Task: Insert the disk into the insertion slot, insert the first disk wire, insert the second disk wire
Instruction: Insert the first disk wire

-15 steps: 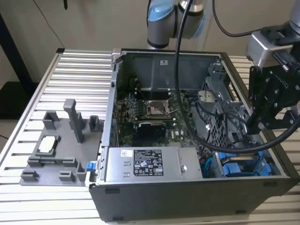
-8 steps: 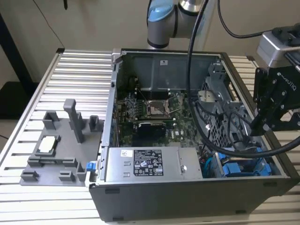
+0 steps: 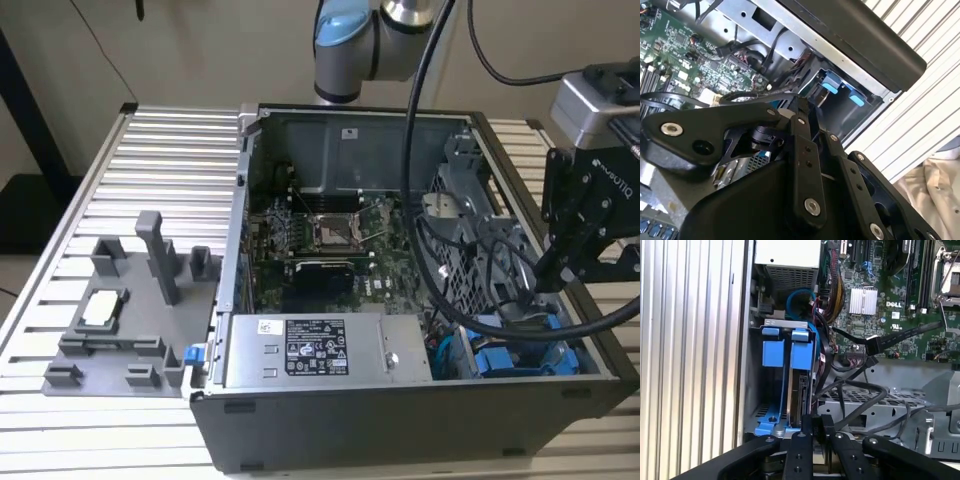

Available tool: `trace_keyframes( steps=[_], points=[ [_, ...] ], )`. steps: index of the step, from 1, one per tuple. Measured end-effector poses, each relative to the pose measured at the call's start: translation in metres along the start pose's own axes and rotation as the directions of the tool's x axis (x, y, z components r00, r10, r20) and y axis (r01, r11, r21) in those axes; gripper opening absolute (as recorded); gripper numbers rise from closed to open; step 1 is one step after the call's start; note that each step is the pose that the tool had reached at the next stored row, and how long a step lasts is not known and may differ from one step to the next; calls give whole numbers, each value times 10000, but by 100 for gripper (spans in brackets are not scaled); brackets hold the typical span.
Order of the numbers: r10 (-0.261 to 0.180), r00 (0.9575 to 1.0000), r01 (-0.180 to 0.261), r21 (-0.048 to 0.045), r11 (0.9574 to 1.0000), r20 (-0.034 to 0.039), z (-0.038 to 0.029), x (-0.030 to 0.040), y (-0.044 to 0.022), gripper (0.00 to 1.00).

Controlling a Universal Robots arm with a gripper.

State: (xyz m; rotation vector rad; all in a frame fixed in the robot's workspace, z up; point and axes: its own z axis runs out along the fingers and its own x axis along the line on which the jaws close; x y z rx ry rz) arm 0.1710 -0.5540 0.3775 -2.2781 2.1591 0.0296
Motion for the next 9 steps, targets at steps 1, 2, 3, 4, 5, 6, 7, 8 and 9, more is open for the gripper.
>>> trace_keyframes(
  steps=[1, 2, 3, 4, 5, 6, 7, 8, 9],
  points=[
    [105, 9999, -105, 3, 9999, 33, 5, 0, -1, 19],
    [219, 9997, -219, 6, 9998, 76, 11, -1, -1, 19],
    [320, 9994, -320, 9, 9995, 109, 17, -1, -1, 19],
    [418, 9990, -418, 11, 9991, 136, 22, -1, -2, 19],
    [508, 9986, -508, 12, 9987, 159, 27, 0, -2, 19],
    [575, 9982, -575, 13, 9983, 178, 31, 2, -1, 19],
    [633, 9978, -634, 15, 9980, 200, 35, 6, -1, 19],
    [679, 9974, -679, 14, 9977, 230, 39, 10, -1, 19],
    [711, 9971, -712, 14, 9975, 264, 43, 16, 0, 19]
  ],
)
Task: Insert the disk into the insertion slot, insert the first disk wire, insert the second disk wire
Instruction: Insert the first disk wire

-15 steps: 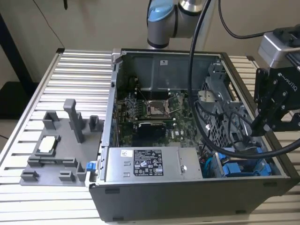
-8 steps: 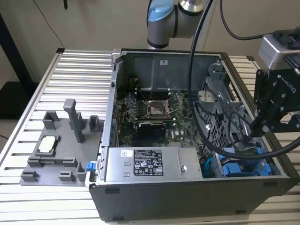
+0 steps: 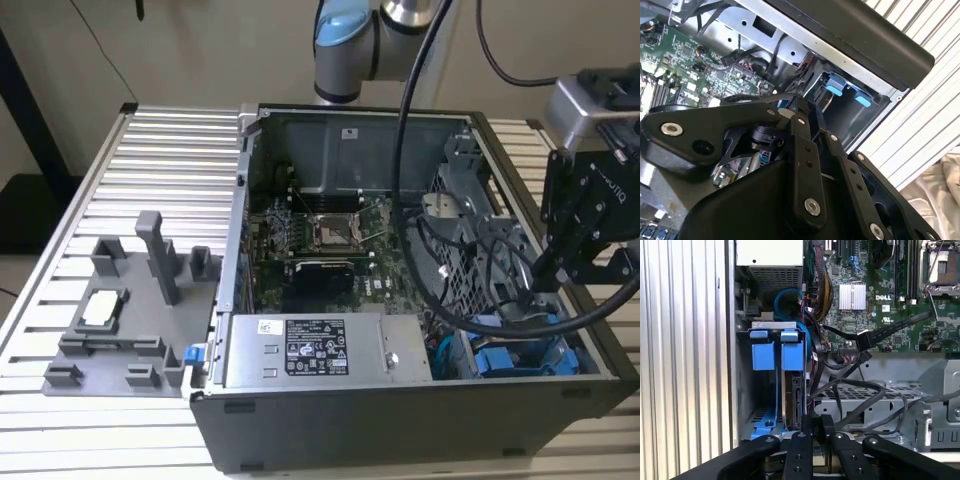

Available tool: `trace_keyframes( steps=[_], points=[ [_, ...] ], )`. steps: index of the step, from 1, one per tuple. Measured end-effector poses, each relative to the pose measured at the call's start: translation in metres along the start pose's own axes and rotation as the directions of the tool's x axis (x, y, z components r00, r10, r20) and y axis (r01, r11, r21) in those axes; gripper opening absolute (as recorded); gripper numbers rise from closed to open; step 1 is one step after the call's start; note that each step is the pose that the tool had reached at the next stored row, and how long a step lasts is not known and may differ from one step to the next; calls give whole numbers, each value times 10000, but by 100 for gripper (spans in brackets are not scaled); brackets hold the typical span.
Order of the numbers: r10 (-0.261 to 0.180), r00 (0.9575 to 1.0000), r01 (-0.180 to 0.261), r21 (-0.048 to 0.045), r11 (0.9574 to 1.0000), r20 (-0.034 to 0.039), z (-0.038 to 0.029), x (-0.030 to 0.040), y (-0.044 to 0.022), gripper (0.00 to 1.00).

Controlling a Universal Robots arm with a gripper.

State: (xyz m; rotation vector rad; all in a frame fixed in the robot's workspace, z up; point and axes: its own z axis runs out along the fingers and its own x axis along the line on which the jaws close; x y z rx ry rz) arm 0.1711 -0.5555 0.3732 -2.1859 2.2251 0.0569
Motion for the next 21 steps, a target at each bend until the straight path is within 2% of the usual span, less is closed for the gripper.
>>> trace_keyframes(
  steps=[4, 7, 16, 21],
  points=[
    [39, 9999, -39, 0, 10000, 97, 9, 76, -1, 19],
    [40, 9999, -40, 0, 10000, 130, 13, 137, 8, 19],
    [29, 9999, -29, 3, 10000, 132, 33, 139, 22, 19],
    [27, 9999, -27, 10, 10000, 165, 91, 141, 21, 19]
  ],
)
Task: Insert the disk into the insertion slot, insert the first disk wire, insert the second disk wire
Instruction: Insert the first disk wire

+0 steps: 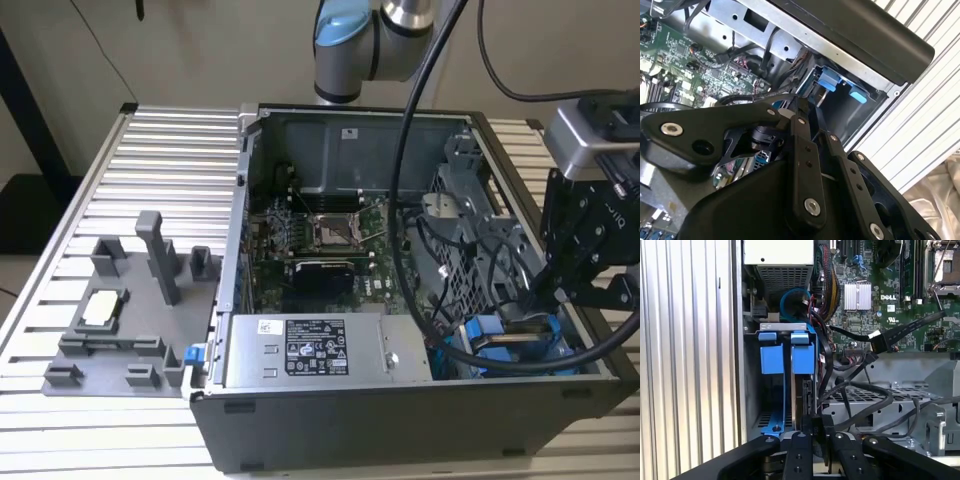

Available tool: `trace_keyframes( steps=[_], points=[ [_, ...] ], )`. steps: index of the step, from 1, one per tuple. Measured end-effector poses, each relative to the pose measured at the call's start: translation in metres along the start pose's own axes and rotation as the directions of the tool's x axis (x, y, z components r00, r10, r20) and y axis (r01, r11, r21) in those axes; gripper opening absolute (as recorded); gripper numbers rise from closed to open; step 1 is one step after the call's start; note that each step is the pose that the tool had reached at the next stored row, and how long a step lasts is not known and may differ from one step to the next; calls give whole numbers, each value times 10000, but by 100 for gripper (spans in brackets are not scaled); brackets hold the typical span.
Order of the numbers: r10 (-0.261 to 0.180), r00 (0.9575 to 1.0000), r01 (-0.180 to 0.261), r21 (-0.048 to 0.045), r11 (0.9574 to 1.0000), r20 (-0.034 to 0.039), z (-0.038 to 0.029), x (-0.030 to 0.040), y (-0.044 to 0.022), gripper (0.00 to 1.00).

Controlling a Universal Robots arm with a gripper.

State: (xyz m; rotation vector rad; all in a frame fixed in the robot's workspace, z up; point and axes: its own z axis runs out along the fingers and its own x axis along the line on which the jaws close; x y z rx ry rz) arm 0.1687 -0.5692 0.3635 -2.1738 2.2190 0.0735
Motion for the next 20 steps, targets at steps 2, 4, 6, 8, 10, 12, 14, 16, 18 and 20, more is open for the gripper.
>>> trace_keyframes(
  steps=[2, 4, 6, 8, 10, 12, 14, 16, 18, 20],
  points=[
    [0, 10000, 0, 1, 10000, 6, 25, 1, 0, 19],
    [-20, 10000, 20, 1, 10000, 6, 44, 2, 0, 19],
    [-67, 10000, 67, -4, 10000, 5, 56, 3, 0, 19],
    [-122, 9999, 122, -7, 9999, 5, 69, 4, -3, 19],
    [-145, 9999, 145, -9, 9999, 5, 82, 5, -4, 19],
    [-147, 9999, 147, -8, 9999, 5, 93, 5, -6, 19],
    [-148, 9999, 148, -9, 9999, 8, 108, 6, -13, 19],
    [-147, 9999, 147, -9, 9999, 8, 121, 6, -22, 19],
    [-146, 9999, 146, -8, 9999, 6, 132, 7, -23, 19],
    [-146, 9999, 146, -9, 9999, 7, 141, 8, -23, 19]
  ],
)
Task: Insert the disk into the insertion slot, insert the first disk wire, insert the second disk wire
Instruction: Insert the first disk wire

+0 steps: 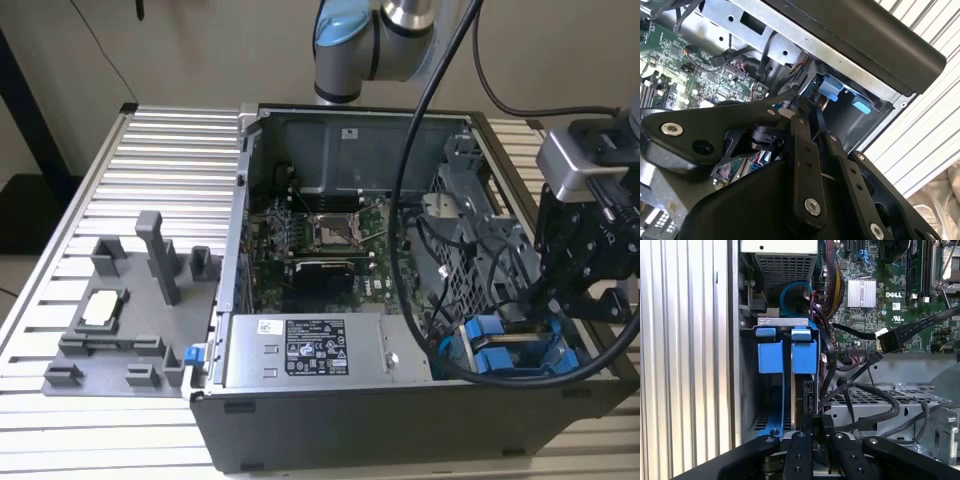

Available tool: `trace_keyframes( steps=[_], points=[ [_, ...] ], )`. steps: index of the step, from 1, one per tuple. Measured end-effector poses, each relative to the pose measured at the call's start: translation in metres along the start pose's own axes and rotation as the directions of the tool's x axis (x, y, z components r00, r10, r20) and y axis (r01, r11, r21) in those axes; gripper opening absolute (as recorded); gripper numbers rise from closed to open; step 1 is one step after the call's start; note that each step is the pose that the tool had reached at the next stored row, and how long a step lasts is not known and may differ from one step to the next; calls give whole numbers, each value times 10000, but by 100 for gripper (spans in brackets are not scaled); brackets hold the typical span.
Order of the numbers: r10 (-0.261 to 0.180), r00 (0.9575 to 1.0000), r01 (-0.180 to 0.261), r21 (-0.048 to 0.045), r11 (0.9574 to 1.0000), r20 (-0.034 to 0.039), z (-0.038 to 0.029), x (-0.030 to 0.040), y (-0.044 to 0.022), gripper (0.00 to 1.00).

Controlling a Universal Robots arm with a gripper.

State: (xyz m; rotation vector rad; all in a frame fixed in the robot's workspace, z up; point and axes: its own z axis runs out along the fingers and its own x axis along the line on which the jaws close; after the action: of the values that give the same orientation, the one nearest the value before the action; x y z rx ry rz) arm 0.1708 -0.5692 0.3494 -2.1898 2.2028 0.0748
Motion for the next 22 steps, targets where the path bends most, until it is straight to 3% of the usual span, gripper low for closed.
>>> trace_keyframes(
  steps=[14, 22],
  points=[
    [2, 10000, -2, -12, 10000, 1, 54, 5, -14, 19],
    [5, 10000, -5, -88, 10000, 1, 55, 12, -23, 19]
  ],
)
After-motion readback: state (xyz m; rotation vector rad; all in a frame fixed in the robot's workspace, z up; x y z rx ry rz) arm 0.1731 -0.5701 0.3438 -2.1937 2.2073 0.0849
